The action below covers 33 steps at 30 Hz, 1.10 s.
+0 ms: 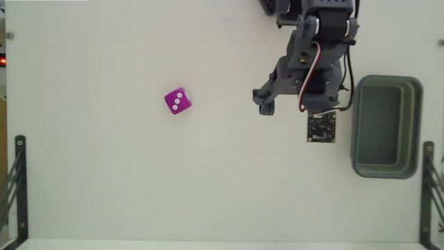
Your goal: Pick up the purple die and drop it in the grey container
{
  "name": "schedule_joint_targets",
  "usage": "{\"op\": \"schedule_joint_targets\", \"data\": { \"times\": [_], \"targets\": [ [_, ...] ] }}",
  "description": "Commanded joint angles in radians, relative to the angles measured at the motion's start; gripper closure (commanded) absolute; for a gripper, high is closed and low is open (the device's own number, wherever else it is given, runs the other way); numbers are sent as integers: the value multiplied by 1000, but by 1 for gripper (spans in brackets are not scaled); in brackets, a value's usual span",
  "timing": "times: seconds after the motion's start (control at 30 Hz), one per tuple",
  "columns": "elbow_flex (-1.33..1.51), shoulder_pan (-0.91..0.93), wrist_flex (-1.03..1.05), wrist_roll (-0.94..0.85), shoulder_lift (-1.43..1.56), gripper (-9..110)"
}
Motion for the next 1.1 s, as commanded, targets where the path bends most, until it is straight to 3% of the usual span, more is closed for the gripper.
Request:
{"op": "schedule_joint_targets", "data": {
  "times": [0.0, 1.07],
  "targets": [
    [5, 8, 2, 5, 34, -9],
    [5, 26, 2, 5, 34, -9]
  ]
}}
